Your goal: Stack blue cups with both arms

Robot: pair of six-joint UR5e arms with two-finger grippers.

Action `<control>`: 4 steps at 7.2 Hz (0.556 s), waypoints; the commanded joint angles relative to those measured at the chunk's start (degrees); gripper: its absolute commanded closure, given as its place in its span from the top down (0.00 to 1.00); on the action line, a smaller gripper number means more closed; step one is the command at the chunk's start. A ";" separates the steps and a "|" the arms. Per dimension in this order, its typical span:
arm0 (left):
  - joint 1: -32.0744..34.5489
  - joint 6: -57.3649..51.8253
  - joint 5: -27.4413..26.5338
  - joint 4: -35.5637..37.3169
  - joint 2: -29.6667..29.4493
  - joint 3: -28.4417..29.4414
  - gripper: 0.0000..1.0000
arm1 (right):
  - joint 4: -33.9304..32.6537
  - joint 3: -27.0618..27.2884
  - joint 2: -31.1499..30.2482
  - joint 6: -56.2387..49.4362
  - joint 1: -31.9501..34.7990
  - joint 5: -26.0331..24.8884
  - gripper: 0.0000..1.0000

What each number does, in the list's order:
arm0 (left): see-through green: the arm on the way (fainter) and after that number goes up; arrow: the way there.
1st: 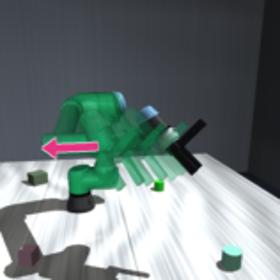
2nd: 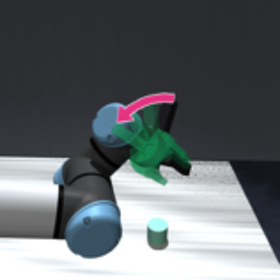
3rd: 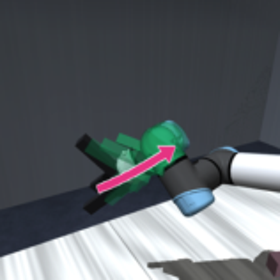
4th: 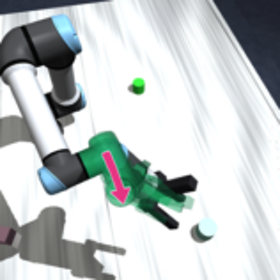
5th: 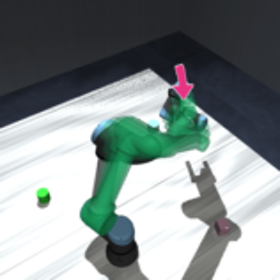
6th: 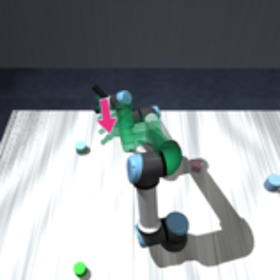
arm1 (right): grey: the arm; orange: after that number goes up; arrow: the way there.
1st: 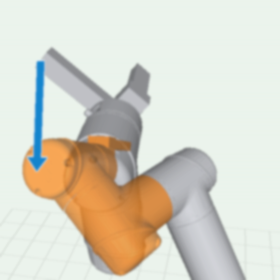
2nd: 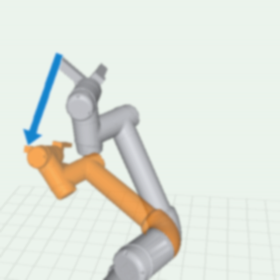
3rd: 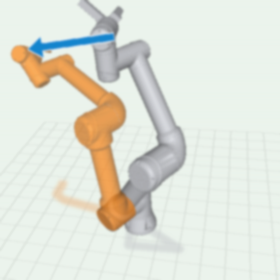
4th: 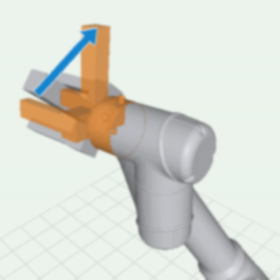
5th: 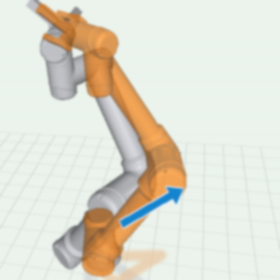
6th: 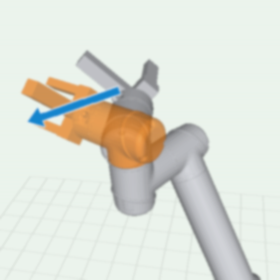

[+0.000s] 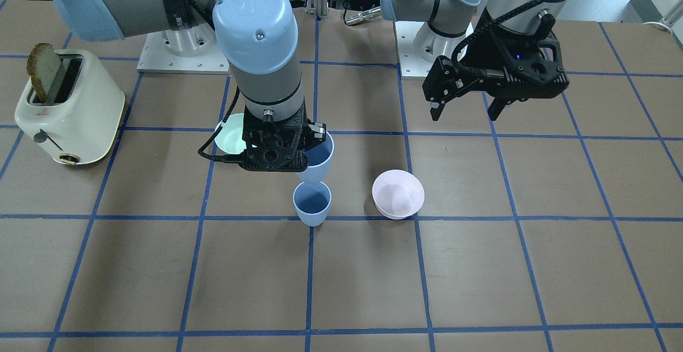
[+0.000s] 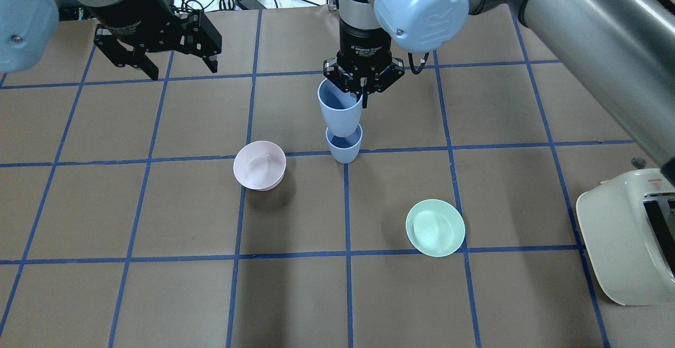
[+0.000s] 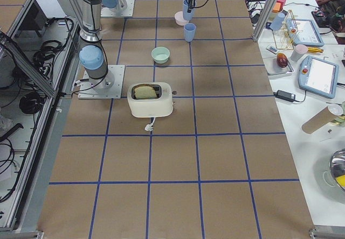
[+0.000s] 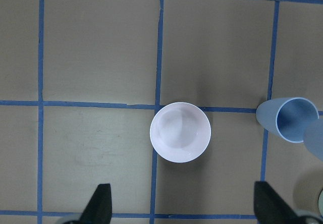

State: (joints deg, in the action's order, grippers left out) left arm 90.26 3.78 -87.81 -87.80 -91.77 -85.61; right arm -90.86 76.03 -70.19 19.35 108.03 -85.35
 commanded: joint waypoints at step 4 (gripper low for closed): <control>0.00 0.00 -0.17 0.00 0.10 0.01 1.00 | -6.35 0.70 3.74 1.83 -0.28 -0.69 0.00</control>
State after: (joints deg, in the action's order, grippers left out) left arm 90.26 3.78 -87.91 -87.80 -91.67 -85.61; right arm -97.02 76.67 -67.17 21.02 107.82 -85.70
